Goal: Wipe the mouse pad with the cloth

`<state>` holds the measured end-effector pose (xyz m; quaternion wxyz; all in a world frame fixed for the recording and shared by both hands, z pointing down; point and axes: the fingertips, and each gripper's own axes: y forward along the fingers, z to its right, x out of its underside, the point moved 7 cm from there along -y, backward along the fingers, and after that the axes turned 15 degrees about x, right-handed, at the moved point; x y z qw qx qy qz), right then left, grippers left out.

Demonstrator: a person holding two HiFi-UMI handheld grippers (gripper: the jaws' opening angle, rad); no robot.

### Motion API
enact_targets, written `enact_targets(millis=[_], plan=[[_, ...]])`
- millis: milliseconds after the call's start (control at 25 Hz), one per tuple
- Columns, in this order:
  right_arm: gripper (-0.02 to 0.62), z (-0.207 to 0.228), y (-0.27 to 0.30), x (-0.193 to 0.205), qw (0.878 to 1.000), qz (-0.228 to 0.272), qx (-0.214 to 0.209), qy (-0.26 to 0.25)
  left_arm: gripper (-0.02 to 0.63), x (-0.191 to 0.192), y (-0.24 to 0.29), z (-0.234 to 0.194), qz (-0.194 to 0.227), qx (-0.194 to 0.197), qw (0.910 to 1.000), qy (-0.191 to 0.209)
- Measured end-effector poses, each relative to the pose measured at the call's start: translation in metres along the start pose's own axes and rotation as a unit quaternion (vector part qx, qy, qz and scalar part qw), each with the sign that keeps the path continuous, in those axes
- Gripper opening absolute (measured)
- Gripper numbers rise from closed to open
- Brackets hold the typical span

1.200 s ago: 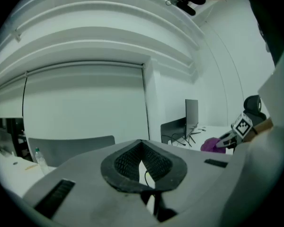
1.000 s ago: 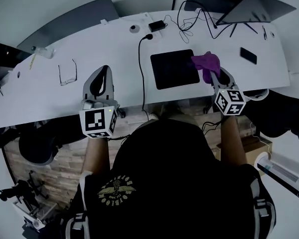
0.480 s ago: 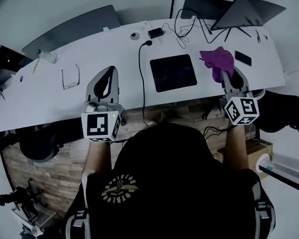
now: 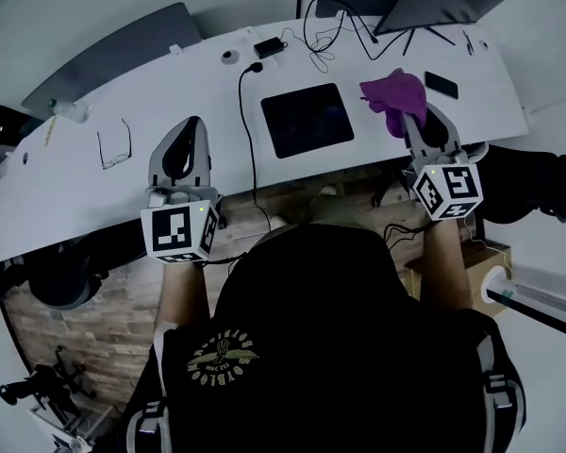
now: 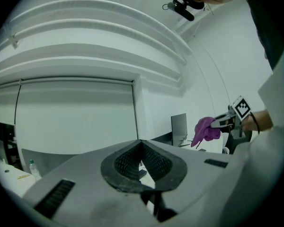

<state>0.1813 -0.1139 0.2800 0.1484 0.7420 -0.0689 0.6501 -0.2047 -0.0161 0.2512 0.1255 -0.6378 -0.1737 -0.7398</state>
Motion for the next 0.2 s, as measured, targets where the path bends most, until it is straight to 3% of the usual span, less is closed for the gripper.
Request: enact_targets(millis=[200], plan=[[0.086,0.009,0.006,-0.002,1.000,0.011,-0.004,-0.021,0.002,-0.002,0.014,0.008,0.001,-0.009,1.0000,-0.003]])
